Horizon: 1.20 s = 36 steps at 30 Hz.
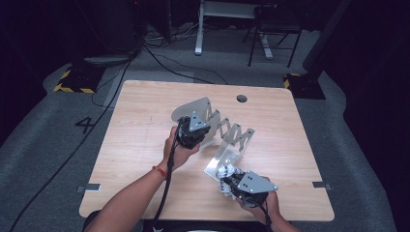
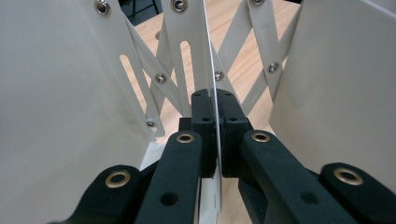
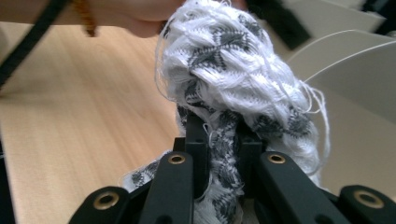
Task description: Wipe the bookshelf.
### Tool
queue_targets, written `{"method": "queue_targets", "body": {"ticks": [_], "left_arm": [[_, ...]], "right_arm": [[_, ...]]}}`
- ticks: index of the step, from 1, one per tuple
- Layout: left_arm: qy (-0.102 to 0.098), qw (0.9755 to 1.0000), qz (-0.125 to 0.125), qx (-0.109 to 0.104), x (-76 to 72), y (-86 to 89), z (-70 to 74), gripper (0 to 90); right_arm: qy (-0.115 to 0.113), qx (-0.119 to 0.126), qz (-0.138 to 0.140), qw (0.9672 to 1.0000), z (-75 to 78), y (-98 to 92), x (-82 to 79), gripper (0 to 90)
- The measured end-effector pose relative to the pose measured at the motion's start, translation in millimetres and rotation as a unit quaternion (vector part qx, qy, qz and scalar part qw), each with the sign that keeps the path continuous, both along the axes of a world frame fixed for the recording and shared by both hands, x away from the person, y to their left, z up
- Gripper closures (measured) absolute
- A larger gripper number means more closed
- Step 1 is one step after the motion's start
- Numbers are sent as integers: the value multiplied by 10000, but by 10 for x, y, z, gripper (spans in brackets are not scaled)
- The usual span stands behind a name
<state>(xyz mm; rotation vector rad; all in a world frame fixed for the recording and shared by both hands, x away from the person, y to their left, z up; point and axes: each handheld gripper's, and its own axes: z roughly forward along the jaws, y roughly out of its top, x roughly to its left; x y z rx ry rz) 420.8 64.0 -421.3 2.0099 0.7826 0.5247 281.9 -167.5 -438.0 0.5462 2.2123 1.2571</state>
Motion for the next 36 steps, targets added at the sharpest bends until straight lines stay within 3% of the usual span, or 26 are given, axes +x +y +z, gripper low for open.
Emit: {"method": "queue_targets", "body": {"ticks": [3, 7, 10, 11, 13, 16, 17, 22, 28, 31, 34, 36], "left_arm": [[-15, 9998, 219, -1, -138, 25, 4, 871], [-19, 9995, 315, -100, -320, 49, 19, 829], [27, 9999, 75, -110, -430, 38, 49, 726], [11, 10000, -6, -25, -474, 34, 66, 686], [26, 9998, -188, 6, -534, 60, 115, 620], [-148, 9990, -429, -19, -655, 129, 195, 536], [-209, 9978, -621, -93, -711, 177, 235, 511], [-640, 9970, -425, -90, -861, 397, 428, 422], [-854, 9962, 11, -172, -780, 650, 551, 368], [-1019, 9942, 323, 153, -667, 691, 538, 354], [-626, 9974, 344, 1, -478, 734, 479, 362], [-496, 9976, 473, -51, -372, 758, 427, 409]], "right_arm": [[-103, -13, -174, 9998, 10, -85, -10, 810], [-115, 11, -458, 9989, 14, -293, 8, 809], [-103, 74, -713, 9974, 25, -459, 47, 809], [-86, 118, -806, 9966, 32, -514, 65, 808], [-44, 286, -978, 9948, 56, -618, 109, 808], [-84, 357, -1085, 9934, 88, -695, 156, 808], [-96, 370, -1101, 9932, 98, -713, 167, 808], [-174, 337, -1186, 9922, 131, -761, 220, 808], [-148, 286, -1231, 9919, 146, -779, 293, 807], [-153, 271, -1247, 9917, 154, -791, 322, 806], [-157, 203, -1238, 9920, 162, -795, 349, 806], [-165, 213, -1272, 9915, 169, -797, 374, 805]]}}
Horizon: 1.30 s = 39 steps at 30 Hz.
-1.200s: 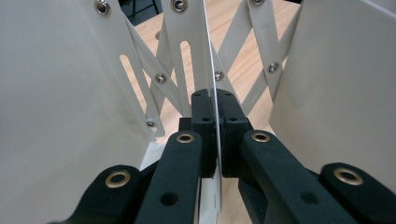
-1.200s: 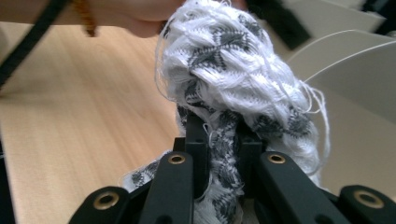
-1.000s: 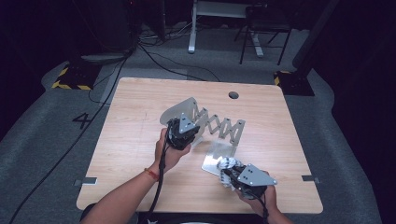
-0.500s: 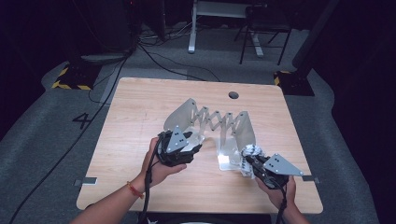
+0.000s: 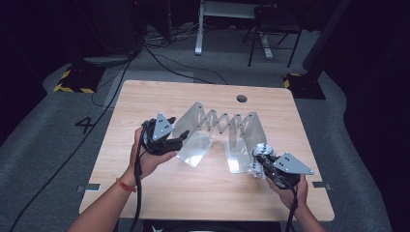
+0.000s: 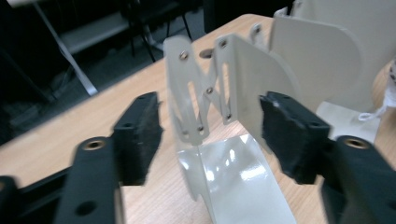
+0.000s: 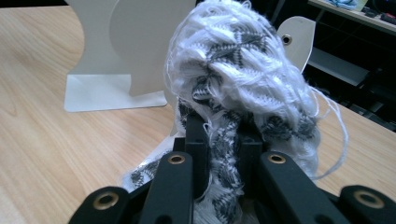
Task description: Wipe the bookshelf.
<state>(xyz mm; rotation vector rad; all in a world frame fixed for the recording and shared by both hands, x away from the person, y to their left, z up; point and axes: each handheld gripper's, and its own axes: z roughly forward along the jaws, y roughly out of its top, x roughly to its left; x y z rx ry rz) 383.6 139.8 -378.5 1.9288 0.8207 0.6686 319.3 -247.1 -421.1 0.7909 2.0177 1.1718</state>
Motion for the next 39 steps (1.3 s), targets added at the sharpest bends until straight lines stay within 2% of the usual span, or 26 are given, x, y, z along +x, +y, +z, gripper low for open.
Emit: {"method": "queue_targets", "body": {"ticks": [2, 4, 7, 10, 13, 15, 18, 20, 22, 25, 28, 33, 35, 38, 39], "left_arm": [[146, 9998, 127, -49, 96, 17, -52, 415], [296, 9992, 203, -202, 167, 36, -100, 439], [380, 9990, 205, -149, 226, 19, -163, 536], [521, 9986, 79, 0, 271, -32, -234, 641], [478, 9985, -81, 267, 260, -96, -254, 782], [415, 9981, 15, 452, 238, -127, -251, 816], [425, 9981, 135, 434, 205, -125, -255, 841], [419, 9980, 218, 432, 147, -130, -258, 847], [296, 9977, 267, 547, 50, -158, -268, 846], [256, 9973, 295, 623, -80, -171, -269, 842], [266, 9976, 362, 536, -247, -167, -278, 836], [322, 9984, 290, 353, -516, -143, -280, 791], [416, 9988, 181, 191, -573, -125, -277, 774], [359, 9992, 68, 134, -624, -130, -265, 731], [293, 9995, 38, 55, -630, -126, -250, 654]], "right_arm": [[-28, -26, -11, 10000, 7, -1, 28, 806], [-38, -3, -35, 10000, 11, -9, 50, 806], [-50, -25, -56, 10000, 20, -22, 80, 805], [-70, -68, -111, 9999, 23, -44, 121, 805], [-76, -73, -160, 9998, 21, -76, 161, 805], [-75, -89, -161, 9998, 24, -91, 183, 806], [-76, -116, -179, 9997, 24, -103, 202, 806], [-82, -156, -193, 9997, 27, -108, 216, 806], [-61, -152, -171, 9997, 27, -115, 222, 806], [-55, -170, -173, 9997, 26, -118, 225, 807], [-55, -170, -165, 9997, 31, -113, 228, 807], [-71, -190, -93, 9998, 66, -77, 196, 807], [-113, -217, -29, 9997, 97, -32, 168, 807], [-218, -295, 66, 9993, 147, 65, 133, 806], [-255, -313, 93, 9991, 166, 103, 125, 806]]}}
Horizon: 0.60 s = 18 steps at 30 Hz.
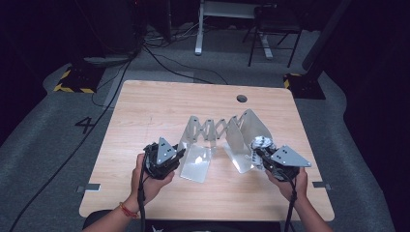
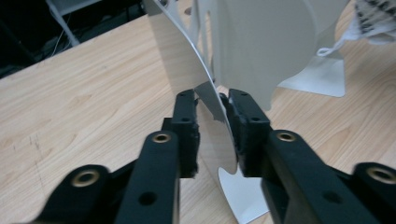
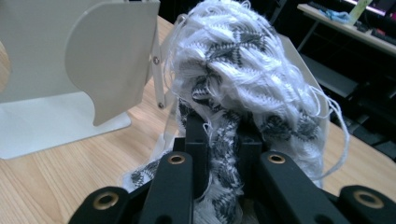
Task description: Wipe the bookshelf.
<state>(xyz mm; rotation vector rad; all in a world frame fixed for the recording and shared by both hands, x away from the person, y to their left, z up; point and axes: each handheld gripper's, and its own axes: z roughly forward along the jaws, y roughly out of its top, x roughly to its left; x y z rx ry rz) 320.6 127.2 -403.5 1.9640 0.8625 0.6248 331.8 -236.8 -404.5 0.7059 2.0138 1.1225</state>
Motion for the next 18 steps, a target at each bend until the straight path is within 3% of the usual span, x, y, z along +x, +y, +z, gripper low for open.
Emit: {"method": "queue_targets", "body": {"ticks": [2, 4, 6, 7, 10, 13, 16, 18], "left_arm": [[-107, 9998, 37, -163, -11, 15, 54, 557], [-240, 9989, -99, -403, -30, 52, 122, 496], [-347, 9982, -100, -479, -43, 81, 178, 434], [-302, 9974, -311, -579, -50, 110, 203, 397], [-386, 9956, -525, -667, -108, 173, 163, 351], [-231, 9967, -644, -436, -123, 201, 20, 319], [148, 9967, -778, -161, -61, 196, -215, 283], [383, 9953, -886, -48, -10, 170, -345, 267]], "right_arm": [[-52, -60, 46, 10000, 40, 79, -1, 806], [-74, -68, 56, 9999, 68, 139, 16, 806], [-92, -72, 47, 9999, 81, 194, 54, 806], [-111, -92, 18, 9999, 77, 221, 75, 806], [-88, -145, -21, 9999, 20, 271, 153, 805], [47, -257, -8, 9997, -66, 304, 218, 802], [134, -326, -43, 9994, -157, 334, 277, 801], [172, -379, -70, 9991, -215, 357, 297, 800]]}}
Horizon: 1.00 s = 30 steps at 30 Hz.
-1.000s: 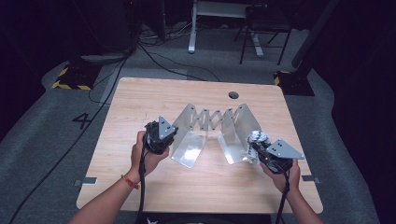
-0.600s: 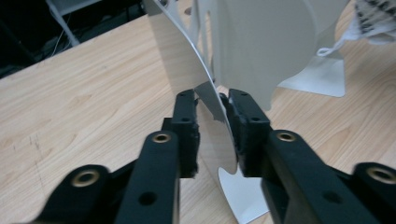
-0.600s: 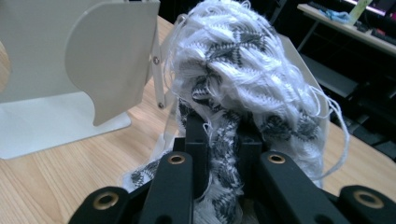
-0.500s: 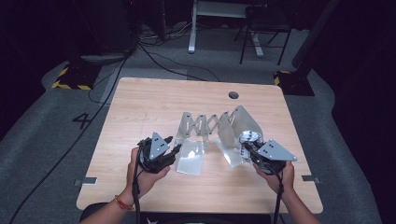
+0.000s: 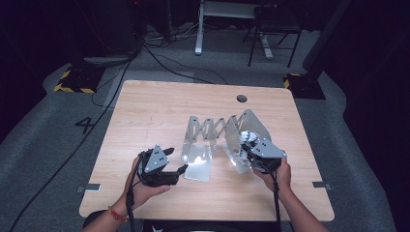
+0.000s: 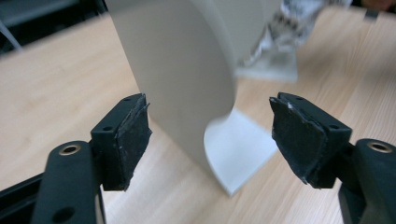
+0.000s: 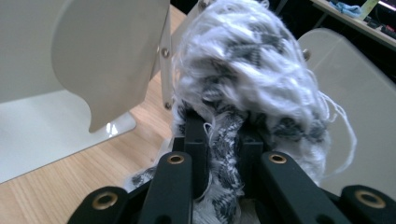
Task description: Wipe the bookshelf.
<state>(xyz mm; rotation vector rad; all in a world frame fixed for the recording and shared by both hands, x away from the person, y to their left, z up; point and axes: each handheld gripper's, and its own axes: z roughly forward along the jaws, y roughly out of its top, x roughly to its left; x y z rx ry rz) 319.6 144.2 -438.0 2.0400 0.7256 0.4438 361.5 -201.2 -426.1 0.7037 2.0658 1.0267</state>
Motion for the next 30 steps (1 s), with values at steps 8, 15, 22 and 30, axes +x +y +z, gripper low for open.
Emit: {"method": "queue_targets", "body": {"ticks": [8, 15, 22, 30], "left_arm": [[376, 9973, -462, 427, 87, -231, -285, 230], [376, 9969, -501, 466, 164, -161, -340, 237], [455, 9959, -491, 610, 333, 17, -400, 260], [201, 9995, -27, 227, 628, 278, -183, 280]], "right_arm": [[339, -191, 34, 9992, -301, 60, 101, 798], [608, -369, 30, 9975, -495, 68, 149, 799], [929, -447, 74, 9946, -604, 54, 187, 799], [1138, -520, 176, 9920, -650, 32, 178, 800]]}}
